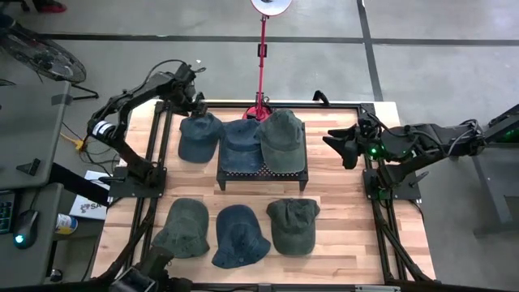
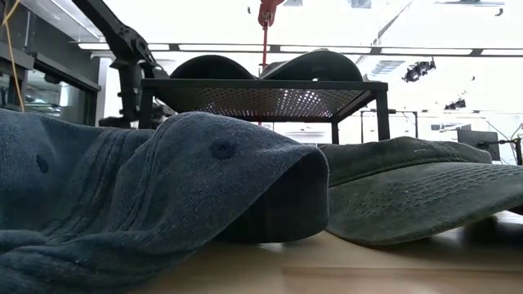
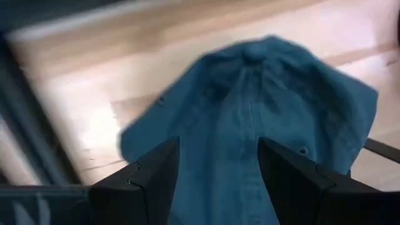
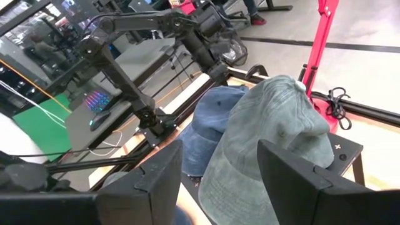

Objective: Pick & Place hat
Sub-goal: Stack the top blue cap on top of the blue cap on the shelf

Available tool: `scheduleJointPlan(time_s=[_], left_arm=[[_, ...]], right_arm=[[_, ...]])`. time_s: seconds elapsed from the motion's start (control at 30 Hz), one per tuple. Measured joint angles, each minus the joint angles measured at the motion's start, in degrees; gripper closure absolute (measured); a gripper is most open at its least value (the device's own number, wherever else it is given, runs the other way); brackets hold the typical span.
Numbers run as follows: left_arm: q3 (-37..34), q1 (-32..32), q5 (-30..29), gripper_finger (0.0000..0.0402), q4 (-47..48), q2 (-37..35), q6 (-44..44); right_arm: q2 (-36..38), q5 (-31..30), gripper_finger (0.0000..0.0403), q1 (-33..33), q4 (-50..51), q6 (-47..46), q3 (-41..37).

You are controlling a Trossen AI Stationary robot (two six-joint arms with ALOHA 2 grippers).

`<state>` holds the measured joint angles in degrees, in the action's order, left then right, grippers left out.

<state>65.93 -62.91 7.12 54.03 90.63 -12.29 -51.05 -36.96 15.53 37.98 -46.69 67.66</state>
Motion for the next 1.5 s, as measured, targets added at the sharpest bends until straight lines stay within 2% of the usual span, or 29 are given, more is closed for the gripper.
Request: scheduleJointPlan(time_s=[0.53, 0.9, 1.0, 1.23, 1.37, 1.5], left_arm=[[-10.6, 0.3, 0.9, 0.0190, -9.7, 1.5, 0.4], [-11.3, 2.2, -7.4, 0.0196, -10.9, 1.5, 1.6], [-13.0, 2.4, -9.4, 0.0211, -13.1, 1.5, 1.6], [-16.6, 7.1, -17.4, 0.0268, -16.4, 1.5, 3.2], [-18.1, 9.3, -20.8, 0.0313, -18.0, 1.3, 4.4], [-19.0, 10.6, -21.3, 0.0375, -18.6, 1.3, 4.1]], right_arm=[[0.0, -1.7, 0.0203, 0.0, 0.2, -1.3, 0.0], [0.0, -2.6, 0.0203, 0.0, 0.2, -1.3, 0.0], [0.0, -2.6, 0.0203, 0.0, 0.2, -1.3, 0.0], [0.0, -1.9, 0.0203, 0.0, 0.3, -2.6, 0.0], [-0.3, -1.6, 0.0203, 0.0, 0.3, -2.9, 0.0], [-0.8, -1.6, 0.0203, 0.0, 0.3, -3.0, 0.0]])
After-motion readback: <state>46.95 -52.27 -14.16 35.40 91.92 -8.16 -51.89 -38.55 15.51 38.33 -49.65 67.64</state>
